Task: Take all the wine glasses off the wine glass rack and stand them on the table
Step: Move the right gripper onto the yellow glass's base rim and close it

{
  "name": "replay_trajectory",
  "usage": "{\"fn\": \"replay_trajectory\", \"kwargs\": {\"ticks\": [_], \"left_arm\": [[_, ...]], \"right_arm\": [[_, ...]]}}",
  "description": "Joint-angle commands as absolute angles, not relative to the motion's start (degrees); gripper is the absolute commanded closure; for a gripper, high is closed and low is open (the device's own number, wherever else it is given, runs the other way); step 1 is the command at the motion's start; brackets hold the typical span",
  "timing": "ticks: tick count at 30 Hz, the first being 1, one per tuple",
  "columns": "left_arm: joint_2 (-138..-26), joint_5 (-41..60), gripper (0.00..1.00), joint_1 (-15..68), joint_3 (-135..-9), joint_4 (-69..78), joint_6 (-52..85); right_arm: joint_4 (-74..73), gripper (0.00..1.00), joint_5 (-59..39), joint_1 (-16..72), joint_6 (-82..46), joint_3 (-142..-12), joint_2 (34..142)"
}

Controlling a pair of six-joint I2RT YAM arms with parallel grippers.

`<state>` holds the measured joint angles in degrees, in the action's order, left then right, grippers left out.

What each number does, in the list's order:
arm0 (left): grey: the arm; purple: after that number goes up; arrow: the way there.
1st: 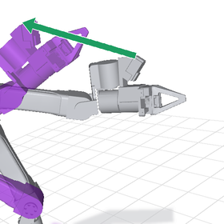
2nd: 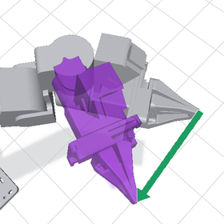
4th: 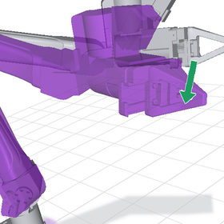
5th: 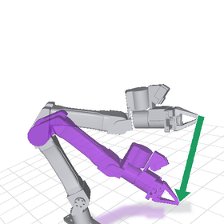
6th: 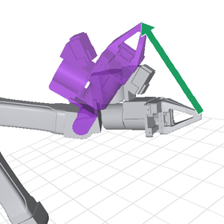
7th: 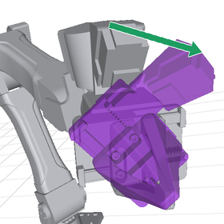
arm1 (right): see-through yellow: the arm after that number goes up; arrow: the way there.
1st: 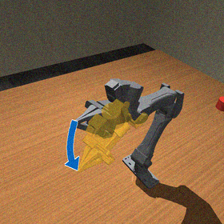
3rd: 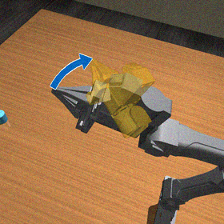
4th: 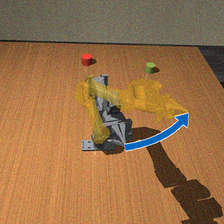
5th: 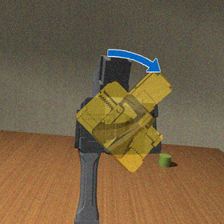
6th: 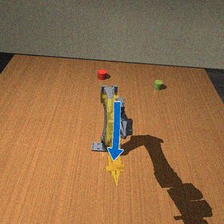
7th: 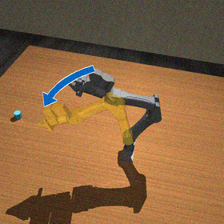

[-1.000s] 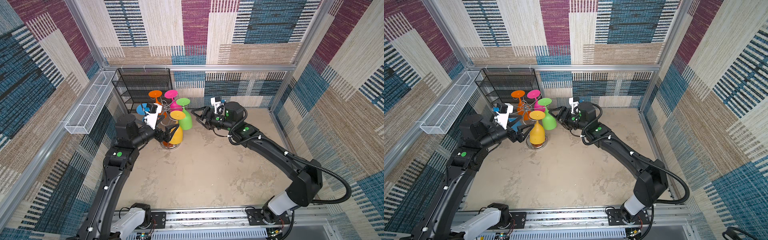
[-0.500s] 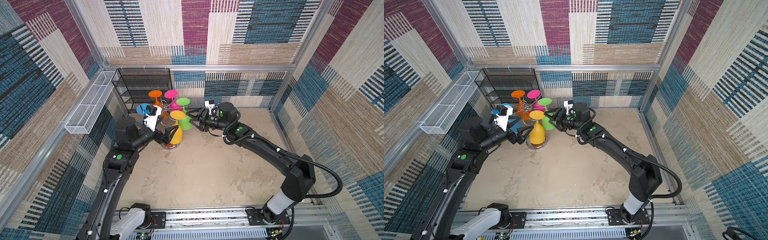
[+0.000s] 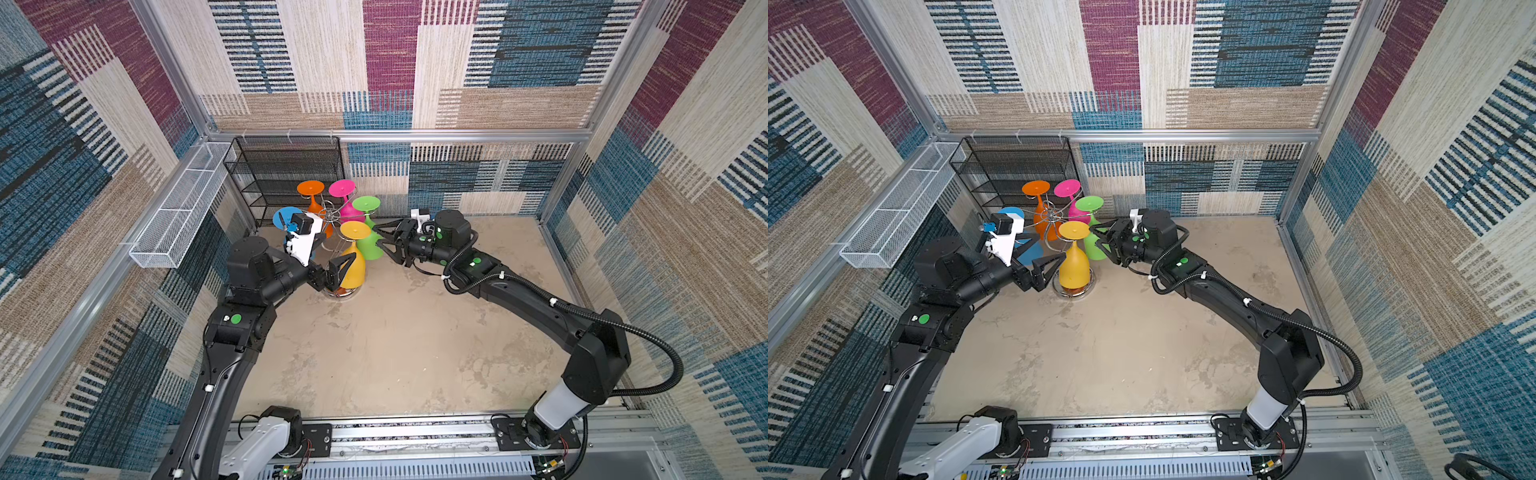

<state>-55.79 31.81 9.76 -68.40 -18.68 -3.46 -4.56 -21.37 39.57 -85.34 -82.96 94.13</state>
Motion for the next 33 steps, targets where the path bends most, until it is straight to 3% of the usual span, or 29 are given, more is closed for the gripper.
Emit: {"fn": "replay_trajectory", "kwargs": {"ticks": [1, 19, 33], "left_arm": [[-55.4, 32.0, 0.03, 9.7, -68.3, -16.4, -5.6], [-54.8, 32.7, 0.03, 9.7, -68.5, -16.7, -5.4], [-55.5, 33.6, 0.04, 9.7, -68.5, -16.2, -4.6]], "right_arm": [[-5.3, 0.49, -18.3, 40.4, -87.9, -84.3, 94.5], [-5.0, 0.57, -12.5, 43.2, -91.7, -87.2, 98.5], [-4.7, 0.74, -11.4, 43.4, -92.2, -90.2, 101.5]]}}
